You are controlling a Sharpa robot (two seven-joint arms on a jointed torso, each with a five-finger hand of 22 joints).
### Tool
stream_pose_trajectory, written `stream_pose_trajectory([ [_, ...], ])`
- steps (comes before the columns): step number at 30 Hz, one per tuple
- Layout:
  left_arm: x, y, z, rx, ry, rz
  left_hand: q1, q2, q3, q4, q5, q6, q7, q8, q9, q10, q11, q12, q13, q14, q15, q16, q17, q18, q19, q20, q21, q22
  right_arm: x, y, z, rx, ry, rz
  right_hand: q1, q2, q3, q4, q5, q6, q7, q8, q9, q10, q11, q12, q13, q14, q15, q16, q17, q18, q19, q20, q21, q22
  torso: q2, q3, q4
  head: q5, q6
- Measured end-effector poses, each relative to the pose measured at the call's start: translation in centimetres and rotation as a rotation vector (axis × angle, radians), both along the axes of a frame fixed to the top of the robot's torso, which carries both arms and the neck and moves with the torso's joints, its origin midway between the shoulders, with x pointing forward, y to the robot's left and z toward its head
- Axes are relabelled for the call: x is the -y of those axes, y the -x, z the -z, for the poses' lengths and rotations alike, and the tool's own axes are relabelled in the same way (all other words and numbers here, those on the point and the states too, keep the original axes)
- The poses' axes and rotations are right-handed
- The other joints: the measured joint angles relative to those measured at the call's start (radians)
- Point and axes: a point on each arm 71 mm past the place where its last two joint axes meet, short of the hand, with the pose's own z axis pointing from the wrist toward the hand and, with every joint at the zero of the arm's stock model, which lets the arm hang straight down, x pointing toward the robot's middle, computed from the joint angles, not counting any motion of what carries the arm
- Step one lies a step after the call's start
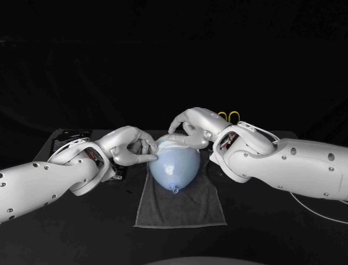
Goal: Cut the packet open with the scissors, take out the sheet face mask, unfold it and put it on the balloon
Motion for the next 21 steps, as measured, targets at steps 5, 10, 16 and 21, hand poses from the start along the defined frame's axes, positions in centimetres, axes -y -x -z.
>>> stream_pose_trajectory([
  [5, 0.0, 0.0, 0.1, -0.003, -0.001, 0.003, 0.0, 0.0, 0.0, 0.0, 0.0, 0.0, 0.0, -0.004, -0.002, 0.003, -0.003, 0.0, 0.0, 0.0, 0.0, 0.0, 0.0, 0.0, -0.003, -0.003, 0.0, 0.001, -1.4, -0.6, 0.4, -0.04, 0.027, 0.015, -0.021, -0.011, -0.006, 0.006, 0.0, -0.003, 0.003, 0.0, -0.001, 0.0, 0.0, 0.0, 0.0, 0.0, 0.0, 0.0, 0.0, 0.0, 0.0, 0.0, 0.0, 0.0, 0.0, -0.0004, 0.0, 0.001, -0.001],
  [10, 0.1, 0.0, 0.1, -0.006, 0.001, 0.006, 0.004, 0.004, 0.0, 0.0, 0.0, 0.004, 0.003, -0.004, -0.005, 0.003, -0.003, -0.004, -0.001, 0.0, 0.0, 0.0, 0.0, 0.0, -0.003, -0.003, 0.0, 0.001, -2.8, -1.2, 0.8, -0.062, 0.055, 0.031, -0.05, -0.016, -0.01, 0.01, -0.008, -0.009, 0.009, -0.005, -0.004, 0.0, 0.0, 0.0, 0.0, 0.0, 0.0, 0.0, 0.0, 0.0, 0.0, 0.0, -0.002, 0.001, 0.0, -0.0001, -0.0003, 0.003, -0.002],
  [16, 0.3, 0.0, 0.1, -0.011, 0.002, 0.01, 0.004, 0.004, 0.0, 0.0, 0.0, 0.004, 0.003, -0.009, -0.007, 0.003, -0.003, -0.006, -0.001, 0.0, 0.0, 0.0, 0.0, -0.006, -0.003, -0.003, 0.0, 0.001, -3.9, -1.6, 1.1, -0.075, 0.087, 0.038, -0.055, -0.021, -0.018, 0.004, -0.023, -0.014, 0.013, -0.013, -0.005, -0.006, 0.006, -0.004, 0.0, 0.0, 0.007, -0.001, -0.001, 0.0, -0.002, 0.002, -0.012, 0.001, 0.0, 0.0011, -0.0003, 0.004, -0.002],
  [21, 0.2, 0.0, 0.2, -0.015, 0.001, 0.009, 0.004, 0.004, 0.0, 0.0, 0.0, 0.004, 0.003, -0.009, -0.009, 0.003, -0.003, -0.006, -0.002, 0.0, 0.0, 0.0, -0.002, 0.004, -0.003, -0.003, 0.0, 0.001, -4.3, -1.5, 1.3, -0.087, 0.112, 0.031, -0.059, -0.025, -0.02, 0.003, -0.026, -0.014, 0.014, -0.013, -0.005, -0.006, 0.006, -0.004, 0.0, 0.0, 0.007, -0.003, -0.001, 0.0, -0.002, 0.002, -0.012, 0.0, 0.0, 0.002, -0.0007, 0.007, -0.004],
])
